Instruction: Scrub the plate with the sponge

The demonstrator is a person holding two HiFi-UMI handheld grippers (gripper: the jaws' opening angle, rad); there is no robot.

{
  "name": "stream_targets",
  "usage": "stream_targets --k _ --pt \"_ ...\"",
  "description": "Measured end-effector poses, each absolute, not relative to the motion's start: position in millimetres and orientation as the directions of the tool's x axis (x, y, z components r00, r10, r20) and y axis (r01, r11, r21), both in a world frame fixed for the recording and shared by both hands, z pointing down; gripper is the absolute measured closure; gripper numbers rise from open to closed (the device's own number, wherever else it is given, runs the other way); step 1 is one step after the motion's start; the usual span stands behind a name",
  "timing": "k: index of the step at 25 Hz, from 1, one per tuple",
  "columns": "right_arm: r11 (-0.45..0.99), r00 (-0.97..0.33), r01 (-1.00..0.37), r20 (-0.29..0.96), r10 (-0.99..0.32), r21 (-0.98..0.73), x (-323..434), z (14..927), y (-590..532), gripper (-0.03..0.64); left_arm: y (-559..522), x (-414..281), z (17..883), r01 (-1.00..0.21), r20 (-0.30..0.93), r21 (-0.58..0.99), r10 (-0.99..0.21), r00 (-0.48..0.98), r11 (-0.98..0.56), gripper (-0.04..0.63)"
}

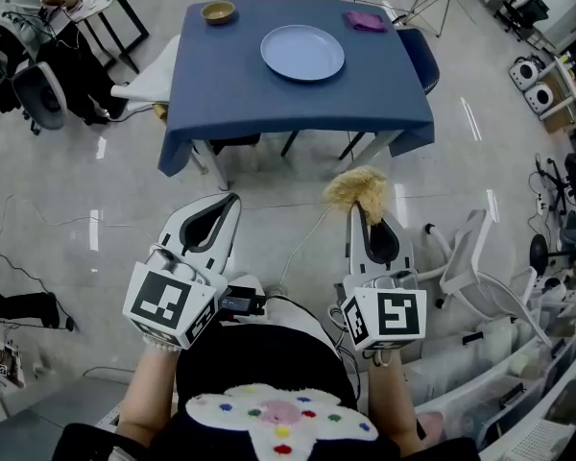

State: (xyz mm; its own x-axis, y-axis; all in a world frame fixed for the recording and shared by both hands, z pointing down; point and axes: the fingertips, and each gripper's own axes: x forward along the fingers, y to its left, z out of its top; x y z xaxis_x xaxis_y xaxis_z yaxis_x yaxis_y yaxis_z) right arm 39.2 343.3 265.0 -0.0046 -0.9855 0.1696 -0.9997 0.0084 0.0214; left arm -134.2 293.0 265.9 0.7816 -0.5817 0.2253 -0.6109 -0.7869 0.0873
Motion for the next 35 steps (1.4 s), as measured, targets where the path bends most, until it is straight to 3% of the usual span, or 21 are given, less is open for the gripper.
stream_targets --k 16,35 --pt "-0.060 0.068 -0.997 0.166 -0.984 0.051 78 273 328 0.569 259 -88 281 -0.558 0.214 0.112 -0.529 0.822 -0.822 0.586" --pt "-0.135 0.144 -0.989 0.205 -0.968 0.056 125 272 160 0.569 77 -30 285 -0.491 0.220 0.153 -0.455 0.863 -0.857 0.586"
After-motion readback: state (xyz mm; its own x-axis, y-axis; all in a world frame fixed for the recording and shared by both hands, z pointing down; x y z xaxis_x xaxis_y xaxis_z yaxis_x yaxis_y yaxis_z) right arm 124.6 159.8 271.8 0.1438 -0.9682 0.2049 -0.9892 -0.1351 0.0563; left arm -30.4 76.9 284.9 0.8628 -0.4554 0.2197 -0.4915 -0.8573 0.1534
